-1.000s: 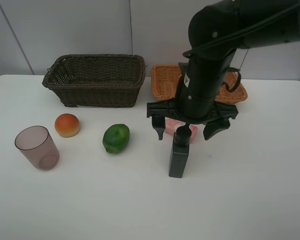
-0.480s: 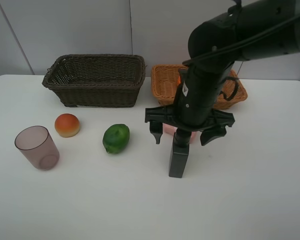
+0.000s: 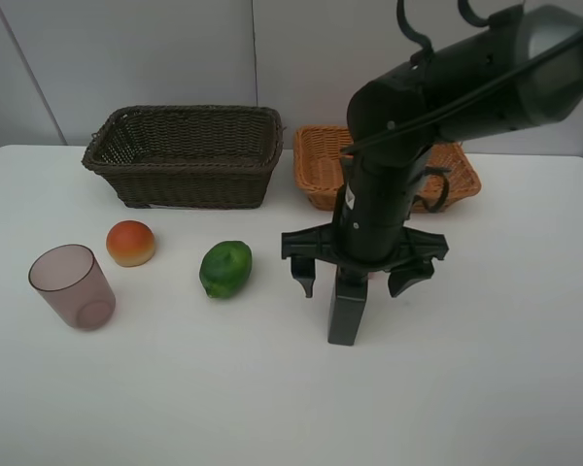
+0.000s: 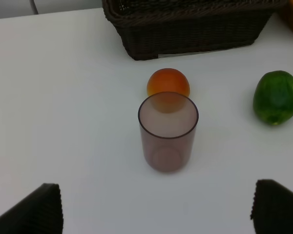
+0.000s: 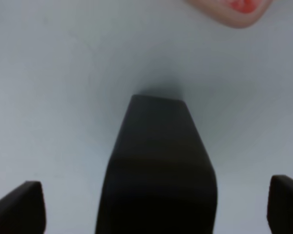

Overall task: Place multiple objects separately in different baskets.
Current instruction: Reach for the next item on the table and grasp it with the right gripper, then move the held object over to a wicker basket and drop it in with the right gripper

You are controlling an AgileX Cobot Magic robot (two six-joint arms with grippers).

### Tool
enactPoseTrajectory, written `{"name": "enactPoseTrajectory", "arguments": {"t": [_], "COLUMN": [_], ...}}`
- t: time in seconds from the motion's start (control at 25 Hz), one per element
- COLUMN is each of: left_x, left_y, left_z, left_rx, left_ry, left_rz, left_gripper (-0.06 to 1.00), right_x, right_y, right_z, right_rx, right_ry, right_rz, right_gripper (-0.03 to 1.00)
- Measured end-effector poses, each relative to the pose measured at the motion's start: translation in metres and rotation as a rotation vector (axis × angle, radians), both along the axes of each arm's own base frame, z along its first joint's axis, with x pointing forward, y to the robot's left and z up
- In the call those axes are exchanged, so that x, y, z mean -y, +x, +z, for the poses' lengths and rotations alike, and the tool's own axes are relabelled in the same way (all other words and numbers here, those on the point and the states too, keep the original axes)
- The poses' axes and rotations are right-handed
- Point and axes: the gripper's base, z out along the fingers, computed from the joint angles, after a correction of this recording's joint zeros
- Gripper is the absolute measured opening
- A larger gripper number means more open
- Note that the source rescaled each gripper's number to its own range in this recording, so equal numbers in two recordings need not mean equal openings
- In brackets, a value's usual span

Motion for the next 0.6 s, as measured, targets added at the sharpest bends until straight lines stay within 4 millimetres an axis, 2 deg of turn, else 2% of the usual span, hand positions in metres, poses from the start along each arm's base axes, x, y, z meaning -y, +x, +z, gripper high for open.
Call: {"name": "enactPoseTrajectory", "arguments": {"t": [0.08,0.28,0.44,0.6], "left_x": [0.0000,0.0000,0.0000,0.0000], "left_y": [0.0000,0.0000,0.0000,0.0000], "left_z": [0.0000,0.0000,0.0000,0.0000], "left_rx": [0.000,0.000,0.000,0.000], "left_ry": [0.000,0.000,0.000,0.000], "left_rz": [0.000,0.000,0.000,0.000], "left_gripper": [1.00,1.00,1.00,1.00], "right_x": [-0.0004,-0.0009,-0.0010,-0.0011], "right_y": [0.0004,0.0009,0.0006,0.0008], "right_z": [0.0001,-0.0081,-0.0093,-0.0096], "right_rx": [0.004,-0.015,-0.024,-0.027], "right_ry": [0.004,-0.014,-0.018,-0.020], "right_rz": [0.001,0.000,-0.003,-0.003], "right_gripper": [0.84,0.44,0.00,0.00]}}
